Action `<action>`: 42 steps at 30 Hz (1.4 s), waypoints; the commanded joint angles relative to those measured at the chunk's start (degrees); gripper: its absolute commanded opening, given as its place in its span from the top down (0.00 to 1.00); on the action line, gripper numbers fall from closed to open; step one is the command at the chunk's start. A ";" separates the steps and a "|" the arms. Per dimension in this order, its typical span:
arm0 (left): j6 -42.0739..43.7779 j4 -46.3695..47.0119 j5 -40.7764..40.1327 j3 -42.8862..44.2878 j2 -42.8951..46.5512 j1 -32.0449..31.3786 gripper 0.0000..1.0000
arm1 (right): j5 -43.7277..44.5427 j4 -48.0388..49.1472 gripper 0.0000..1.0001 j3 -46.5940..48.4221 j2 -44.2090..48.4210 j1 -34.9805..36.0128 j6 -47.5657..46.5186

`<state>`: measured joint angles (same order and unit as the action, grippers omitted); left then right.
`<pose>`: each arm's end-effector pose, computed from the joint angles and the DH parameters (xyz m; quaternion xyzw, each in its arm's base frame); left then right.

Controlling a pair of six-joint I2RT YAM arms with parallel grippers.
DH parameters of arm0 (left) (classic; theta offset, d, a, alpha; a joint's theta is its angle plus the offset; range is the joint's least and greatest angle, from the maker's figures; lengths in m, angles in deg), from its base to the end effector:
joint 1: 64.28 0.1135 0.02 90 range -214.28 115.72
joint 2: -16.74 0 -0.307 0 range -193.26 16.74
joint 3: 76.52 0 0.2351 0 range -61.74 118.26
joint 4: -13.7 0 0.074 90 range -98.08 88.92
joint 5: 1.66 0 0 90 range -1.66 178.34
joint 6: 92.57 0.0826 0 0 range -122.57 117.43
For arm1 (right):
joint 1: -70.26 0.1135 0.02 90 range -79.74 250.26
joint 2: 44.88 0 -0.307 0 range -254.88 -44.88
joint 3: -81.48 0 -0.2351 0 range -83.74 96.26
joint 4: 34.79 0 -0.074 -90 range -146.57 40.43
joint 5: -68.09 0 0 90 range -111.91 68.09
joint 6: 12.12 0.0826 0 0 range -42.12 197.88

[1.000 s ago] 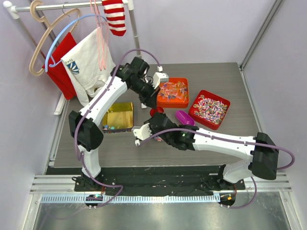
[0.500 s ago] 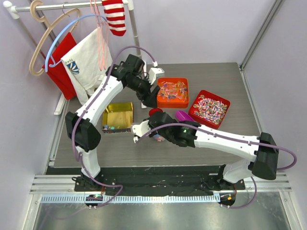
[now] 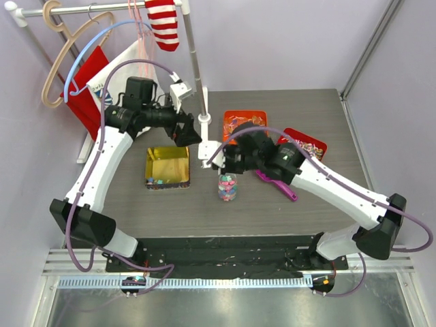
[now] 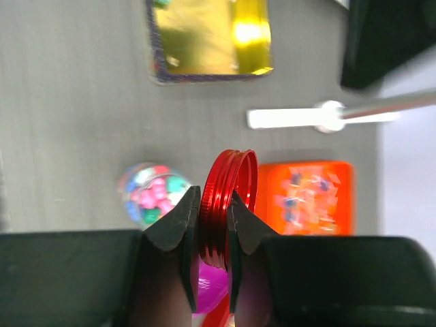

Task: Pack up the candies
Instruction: Close the bottle lid on the packing bottle.

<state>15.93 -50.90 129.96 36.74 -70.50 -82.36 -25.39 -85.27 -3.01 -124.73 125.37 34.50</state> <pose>0.2897 -0.1523 0.4386 0.4106 0.7513 -0.3186 0.4067 0.1793 0.2659 0.3898 -0.6802 0.5677 0.0741 0.4578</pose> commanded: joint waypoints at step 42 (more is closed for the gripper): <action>-2.59 13.70 29.48 -16.74 3.22 -10.39 0.42 | -66.65 -1.21 0.99 7.87 -7.24 -23.74 24.83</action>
<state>13.97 -39.41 160.13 18.49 -67.16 -91.76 -90.37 -88.95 3.79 -131.53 101.88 58.57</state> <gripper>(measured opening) 0.643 0.205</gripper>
